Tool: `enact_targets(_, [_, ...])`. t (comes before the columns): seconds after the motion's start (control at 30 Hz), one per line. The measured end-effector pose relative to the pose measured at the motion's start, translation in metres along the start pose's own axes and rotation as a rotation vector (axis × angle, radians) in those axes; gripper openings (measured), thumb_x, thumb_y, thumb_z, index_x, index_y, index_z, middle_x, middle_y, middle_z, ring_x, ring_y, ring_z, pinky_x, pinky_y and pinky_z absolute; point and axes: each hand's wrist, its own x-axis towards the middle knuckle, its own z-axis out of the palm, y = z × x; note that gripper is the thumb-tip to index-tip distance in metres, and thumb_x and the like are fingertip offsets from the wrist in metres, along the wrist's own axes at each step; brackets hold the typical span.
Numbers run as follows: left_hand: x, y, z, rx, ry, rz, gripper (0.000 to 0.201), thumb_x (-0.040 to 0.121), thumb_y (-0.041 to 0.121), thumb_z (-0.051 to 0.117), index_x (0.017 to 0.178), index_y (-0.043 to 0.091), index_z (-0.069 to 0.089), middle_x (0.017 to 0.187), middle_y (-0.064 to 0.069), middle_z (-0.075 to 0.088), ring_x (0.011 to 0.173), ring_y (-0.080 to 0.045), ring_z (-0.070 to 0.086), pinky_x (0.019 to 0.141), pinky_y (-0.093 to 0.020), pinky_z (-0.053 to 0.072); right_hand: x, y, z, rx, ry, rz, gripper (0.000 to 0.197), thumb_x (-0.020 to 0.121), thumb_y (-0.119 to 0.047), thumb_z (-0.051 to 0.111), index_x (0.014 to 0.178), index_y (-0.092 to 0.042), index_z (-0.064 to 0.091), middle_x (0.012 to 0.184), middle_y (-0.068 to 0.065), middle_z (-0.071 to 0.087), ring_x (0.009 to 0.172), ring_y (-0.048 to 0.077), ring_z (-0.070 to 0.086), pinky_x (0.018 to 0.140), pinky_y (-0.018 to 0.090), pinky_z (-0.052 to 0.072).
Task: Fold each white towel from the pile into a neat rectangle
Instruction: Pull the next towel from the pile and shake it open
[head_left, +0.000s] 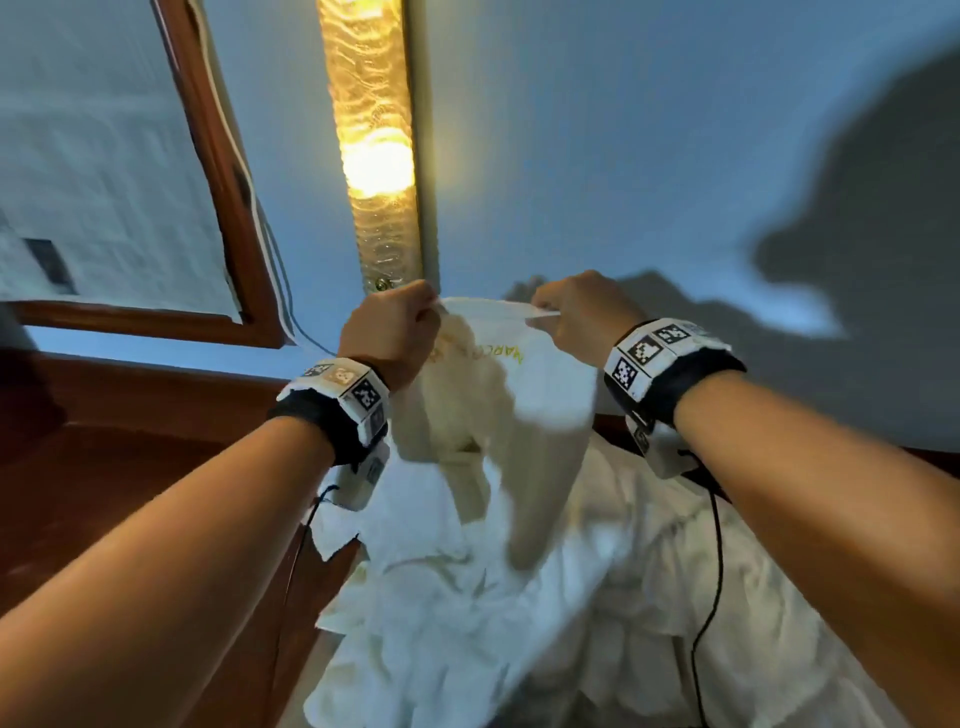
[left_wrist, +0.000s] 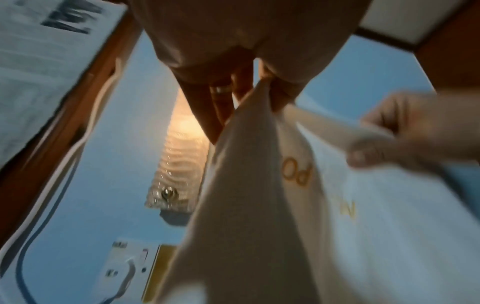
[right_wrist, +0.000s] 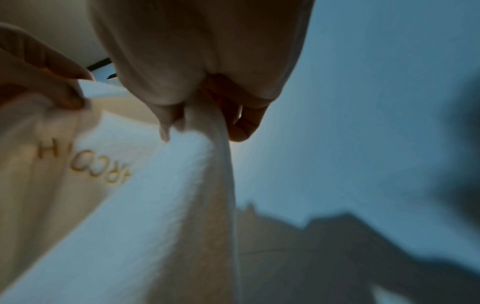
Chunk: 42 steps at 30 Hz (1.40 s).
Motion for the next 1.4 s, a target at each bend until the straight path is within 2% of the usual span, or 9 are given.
enact_targets(0.23, [0.012,-0.045,-0.109,0.132,-0.182,0.023,0.029,0.098,0.019,0.045,0.112,0.026,0.069,0.107,-0.005,0.068,0.097,-0.031,0.063,0.080,-0.044,0.056,0.004,-0.029,0.013,-0.115,-0.077,0.212,0.012,0.097,-0.030,0.057,0.090,-0.024,0.064,0.099,0.007,0.067,0.094,0.032,0.061,0.073,0.032,0.044])
enact_targets(0.4, [-0.004,-0.112,-0.174,0.154,-0.089,-0.022,0.028,0.095,0.016,0.050,0.105,0.031,0.072,0.106,-0.002,0.070,0.101,-0.029,0.063,0.088,-0.044,0.053,0.003,-0.071,0.012,-0.092,-0.083,0.351,0.020,0.095,-0.032,0.058,0.075,-0.027,0.056,0.089,0.005,0.062,0.090,0.032,0.060,0.072,0.032,0.043])
enact_targets(0.63, [-0.020,-0.203,-0.224,0.208,-0.010,-0.172,0.012,0.091,0.028,0.057,0.095,0.022,0.067,0.097,-0.010,0.069,0.084,-0.031,0.058,0.077,-0.037,0.048,0.012,-0.183,-0.004,0.207,0.245,0.337,0.006,0.094,-0.021,0.061,0.093,-0.021,0.066,0.095,0.008,0.067,0.096,0.031,0.061,0.076,0.029,0.040])
enact_targets(0.77, [-0.048,-0.190,-0.191,-0.065,-0.426,-0.006,0.085,0.070,0.053,0.083,0.143,0.030,0.045,0.118,-0.001,0.058,0.098,-0.018,0.057,0.090,-0.033,0.046,0.023,-0.265,-0.001,0.166,0.180,0.095,0.014,0.092,-0.013,0.059,0.102,-0.018,0.068,0.108,0.010,0.068,0.105,0.032,0.060,0.079,0.029,0.041])
enact_targets(0.9, [-0.075,-0.180,-0.144,-0.333,-0.332,-0.029,0.033,0.081,0.047,0.073,0.104,0.024,0.067,0.092,0.004,0.070,0.087,-0.018,0.066,0.079,-0.034,0.052,0.023,-0.328,0.009,-0.096,0.016,-0.084,0.019,0.090,-0.013,0.060,0.108,-0.016,0.068,0.110,0.006,0.066,0.109,0.027,0.056,0.078,0.029,0.037])
enact_targets(1.0, [-0.078,-0.197,-0.149,-0.375,-0.228,-0.038,0.028,0.085,0.037,0.054,0.075,0.015,0.068,0.069,-0.006,0.066,0.066,-0.023,0.060,0.064,-0.036,0.047,0.021,-0.334,0.014,-0.200,-0.088,-0.079,0.029,0.090,-0.025,0.067,0.118,-0.016,0.066,0.116,0.004,0.064,0.112,0.027,0.056,0.081,0.031,0.042])
enact_targets(1.13, [-0.067,-0.226,-0.184,-0.324,-0.280,-0.011,0.022,0.094,0.017,0.056,0.082,0.016,0.074,0.069,-0.006,0.068,0.053,-0.009,0.055,0.052,-0.025,0.040,0.014,-0.310,0.029,-0.239,-0.138,0.073,0.033,0.093,-0.028,0.063,0.124,-0.016,0.063,0.118,0.005,0.065,0.111,0.030,0.060,0.087,0.036,0.047])
enact_targets(1.2, [-0.063,-0.239,-0.197,-0.321,-0.306,-0.013,0.020,0.094,0.018,0.059,0.085,0.014,0.076,0.069,-0.008,0.068,0.057,-0.014,0.055,0.054,-0.024,0.041,0.014,-0.294,0.041,-0.079,-0.097,0.137,0.023,0.093,-0.033,0.062,0.101,-0.013,0.070,0.100,0.005,0.067,0.098,0.029,0.063,0.080,0.037,0.047])
enact_targets(1.4, [-0.071,-0.235,-0.181,-0.336,-0.314,0.026,0.031,0.089,0.049,0.069,0.083,0.019,0.074,0.068,0.000,0.067,0.052,-0.002,0.052,0.052,-0.019,0.038,0.034,-0.314,0.061,0.396,0.135,0.161,0.025,0.094,-0.018,0.059,0.070,-0.013,0.053,0.070,-0.002,0.049,0.073,0.023,0.048,0.062,0.033,0.028])
